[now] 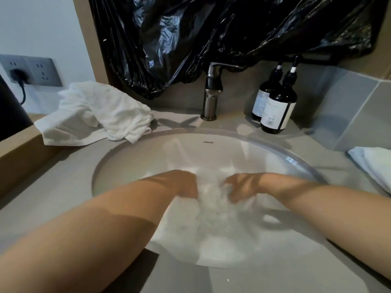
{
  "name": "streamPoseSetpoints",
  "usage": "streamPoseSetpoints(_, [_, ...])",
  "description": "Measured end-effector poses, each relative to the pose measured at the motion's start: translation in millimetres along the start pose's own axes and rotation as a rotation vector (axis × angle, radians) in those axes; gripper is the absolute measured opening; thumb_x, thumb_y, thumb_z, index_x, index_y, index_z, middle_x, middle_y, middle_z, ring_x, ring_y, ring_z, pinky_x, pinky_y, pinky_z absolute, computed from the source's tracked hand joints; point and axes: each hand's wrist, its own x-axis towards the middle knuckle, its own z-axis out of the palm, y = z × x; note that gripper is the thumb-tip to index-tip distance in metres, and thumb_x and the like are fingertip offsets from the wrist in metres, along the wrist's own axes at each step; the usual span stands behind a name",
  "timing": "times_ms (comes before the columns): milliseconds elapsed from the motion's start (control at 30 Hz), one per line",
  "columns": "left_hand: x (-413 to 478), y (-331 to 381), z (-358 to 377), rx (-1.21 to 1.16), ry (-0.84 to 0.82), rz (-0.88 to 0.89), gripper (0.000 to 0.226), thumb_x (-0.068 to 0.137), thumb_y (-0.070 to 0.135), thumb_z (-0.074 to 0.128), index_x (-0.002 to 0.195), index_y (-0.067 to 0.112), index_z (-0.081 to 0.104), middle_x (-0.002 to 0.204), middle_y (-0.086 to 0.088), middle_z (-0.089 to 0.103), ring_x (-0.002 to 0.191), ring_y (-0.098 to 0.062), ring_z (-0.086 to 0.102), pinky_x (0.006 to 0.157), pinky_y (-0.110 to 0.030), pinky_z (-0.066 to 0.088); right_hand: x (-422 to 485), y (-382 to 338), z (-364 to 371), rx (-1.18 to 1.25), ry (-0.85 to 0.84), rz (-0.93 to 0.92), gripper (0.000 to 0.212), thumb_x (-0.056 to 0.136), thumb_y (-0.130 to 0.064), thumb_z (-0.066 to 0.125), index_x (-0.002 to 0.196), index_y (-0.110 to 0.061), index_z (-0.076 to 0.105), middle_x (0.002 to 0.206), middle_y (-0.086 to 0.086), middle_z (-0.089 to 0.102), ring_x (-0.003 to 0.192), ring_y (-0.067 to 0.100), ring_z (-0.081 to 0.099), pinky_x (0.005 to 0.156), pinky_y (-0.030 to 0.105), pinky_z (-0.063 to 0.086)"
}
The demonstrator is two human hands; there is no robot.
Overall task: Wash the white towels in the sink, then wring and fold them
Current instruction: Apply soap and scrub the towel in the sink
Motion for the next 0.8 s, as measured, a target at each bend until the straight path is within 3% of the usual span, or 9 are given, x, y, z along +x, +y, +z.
streamPoseSetpoints(67, [4,-16,-11,-0.377,-0.031,-0.026,0.029,0.070,0.044,0.069,0.088,0.022,0.067,0.088,-0.005,0.064,0.080,-0.024,0.063,0.065,-0.024,0.049,-7,1,-11,0.462,-0.006,0.074,0.033,0.069,-0.020,0.066,0.101,-0.011,0.065,0.082,0.010,0.060,0.071,0.029,0.058,0.055,0.030,0.048])
streamPoseSetpoints(133, [8,-25,-21,-0.727,-0.020,-0.063,0.019,0.070,0.038,0.070,0.081,0.023,0.070,0.083,-0.003,0.069,0.086,-0.024,0.065,0.086,-0.039,0.054,-17,-3,-22,0.675,0.064,0.055,0.018,0.073,-0.026,0.062,0.088,-0.017,0.060,0.072,0.005,0.055,0.060,0.024,0.054,0.052,0.023,0.043])
streamPoseSetpoints(167, [13,-26,-25,-0.856,-0.011,-0.045,0.019,0.075,0.035,0.068,0.087,0.022,0.072,0.086,-0.003,0.071,0.091,-0.025,0.066,0.092,-0.043,0.052,-23,-8,-27,0.739,0.110,0.029,0.014,0.080,-0.028,0.060,0.089,-0.019,0.058,0.073,0.004,0.053,0.059,0.022,0.051,0.051,0.022,0.041])
streamPoseSetpoints(267, [-5,-7,-41,-1.229,-0.006,-0.091,0.061,0.071,0.053,0.066,0.115,0.011,0.065,0.109,-0.012,0.071,0.105,-0.033,0.066,0.098,-0.045,0.049,-37,-27,-36,0.828,0.349,-0.029,0.016,0.095,-0.033,0.049,0.098,-0.020,0.058,0.077,0.004,0.052,0.059,0.023,0.050,0.046,0.022,0.040])
streamPoseSetpoints(400, [-16,10,-44,-1.340,0.029,-0.039,0.045,0.092,0.056,0.045,0.090,0.014,0.061,0.086,-0.008,0.069,0.084,-0.026,0.064,0.078,-0.030,0.049,-42,-52,-22,0.708,0.665,-0.169,0.025,0.095,-0.040,0.046,0.098,-0.017,0.056,0.078,-0.002,0.055,0.071,0.020,0.053,0.058,0.028,0.040])
streamPoseSetpoints(500, [-23,16,-44,-1.386,0.028,0.056,0.039,0.097,0.043,0.044,0.073,0.014,0.054,0.057,-0.004,0.060,0.053,-0.020,0.059,0.057,-0.025,0.045,-41,-61,-14,0.661,0.669,-0.156,0.015,0.091,-0.038,0.048,0.086,-0.024,0.052,0.085,-0.004,0.058,0.080,0.019,0.057,0.066,0.030,0.042])
streamPoseSetpoints(567, [-24,15,-48,-1.305,0.050,0.109,0.031,0.096,0.034,0.048,0.071,0.016,0.055,0.058,-0.003,0.057,0.053,-0.018,0.056,0.058,-0.027,0.044,-29,-54,-20,0.453,0.605,-0.127,0.018,0.094,-0.035,0.043,0.086,-0.025,0.056,0.098,0.002,0.057,0.094,0.026,0.057,0.073,0.031,0.041])
streamPoseSetpoints(667, [-29,9,-56,-0.879,0.102,0.110,0.031,0.095,0.043,0.047,0.081,0.021,0.064,0.085,-0.004,0.066,0.074,-0.019,0.060,0.073,-0.032,0.049,-10,-35,-33,0.207,0.475,-0.010,0.048,0.090,-0.053,0.037,0.112,-0.015,0.059,0.108,0.006,0.053,0.107,0.032,0.057,0.075,0.030,0.043])
streamPoseSetpoints(800, [-24,0,-49,0.061,0.111,0.137,0.049,0.093,0.059,0.042,0.124,0.024,0.058,0.134,0.001,0.053,0.120,-0.021,0.050,0.098,-0.036,0.040,-9,-9,-34,0.095,0.133,0.190,0.048,0.094,-0.053,0.044,0.114,-0.010,0.051,0.113,0.014,0.054,0.071,0.033,0.060,0.049,0.030,0.049])
